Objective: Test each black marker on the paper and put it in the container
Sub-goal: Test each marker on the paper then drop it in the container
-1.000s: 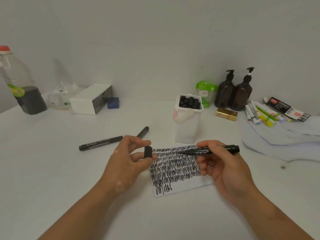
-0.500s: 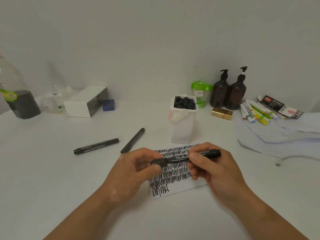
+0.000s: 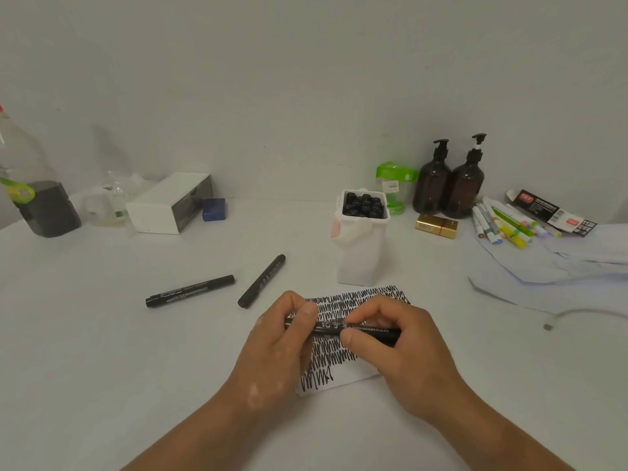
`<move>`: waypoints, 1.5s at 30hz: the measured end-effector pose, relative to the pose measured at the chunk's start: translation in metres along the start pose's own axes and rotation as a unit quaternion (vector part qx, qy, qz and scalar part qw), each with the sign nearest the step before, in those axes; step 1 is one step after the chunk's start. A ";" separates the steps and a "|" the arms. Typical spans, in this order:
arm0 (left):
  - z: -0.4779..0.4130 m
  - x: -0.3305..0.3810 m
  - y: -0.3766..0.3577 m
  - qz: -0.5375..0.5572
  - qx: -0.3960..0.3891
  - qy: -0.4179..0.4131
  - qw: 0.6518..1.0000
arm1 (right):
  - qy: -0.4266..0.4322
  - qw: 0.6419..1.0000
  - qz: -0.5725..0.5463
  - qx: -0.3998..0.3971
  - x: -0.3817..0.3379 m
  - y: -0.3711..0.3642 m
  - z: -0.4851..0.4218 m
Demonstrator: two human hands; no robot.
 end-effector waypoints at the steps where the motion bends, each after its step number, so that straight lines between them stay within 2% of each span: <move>1: 0.000 0.000 0.000 0.005 0.014 -0.001 1.000 | -0.002 1.000 -0.003 0.022 -0.001 0.001 0.000; 6: 0.003 0.000 -0.003 0.033 0.029 0.010 0.999 | -0.003 0.998 -0.016 0.060 -0.003 0.003 0.004; 17: 0.006 0.007 -0.009 0.055 0.001 -0.014 0.998 | -0.009 0.998 -0.040 0.056 0.000 0.002 0.001; 20: 0.004 0.007 -0.011 0.078 -0.051 -0.014 0.996 | -0.022 0.997 -0.076 0.022 0.006 -0.004 -0.001; 24: 0.005 0.001 -0.016 -0.007 -0.137 -0.017 0.990 | -0.060 0.989 -0.131 -0.009 0.021 0.000 -0.005; 29: -0.003 0.002 -0.001 0.013 -0.104 -0.045 0.994 | -0.067 0.972 -0.207 -0.094 0.023 -0.015 -0.003; 31: -0.006 0.004 0.008 0.048 -0.098 -0.052 0.993 | -0.037 0.981 -0.162 -0.098 0.020 -0.020 -0.002; 34: -0.006 0.004 0.012 0.097 -0.105 -0.054 0.988 | 0.021 0.997 -0.009 -0.079 0.014 -0.020 -0.001; 37: -0.004 0.010 0.010 0.079 -0.097 -0.067 0.990 | 0.056 0.995 0.055 -0.059 0.007 -0.012 -0.001; 39: -0.001 0.011 0.007 0.041 -0.093 -0.058 0.993 | 0.036 0.997 -0.006 -0.061 0.008 -0.004 -0.002; 42: 0.003 0.013 -0.001 0.001 -0.117 -0.051 0.992 | 0.019 0.984 -0.140 -0.109 0.007 -0.007 0.000; 45: 0.006 0.010 -0.009 0.004 -0.132 -0.041 0.990 | 0.044 0.982 -0.140 -0.123 0.001 -0.019 0.003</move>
Point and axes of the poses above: each hand's wrist, its own z-axis away from the middle knuckle, its own y-axis out of the back of the hand, x = y × z, the point moved 9 cm from there along -z, towards the middle knuckle, and after that the axes turned 8 degrees about z, right-handed, at the moved point
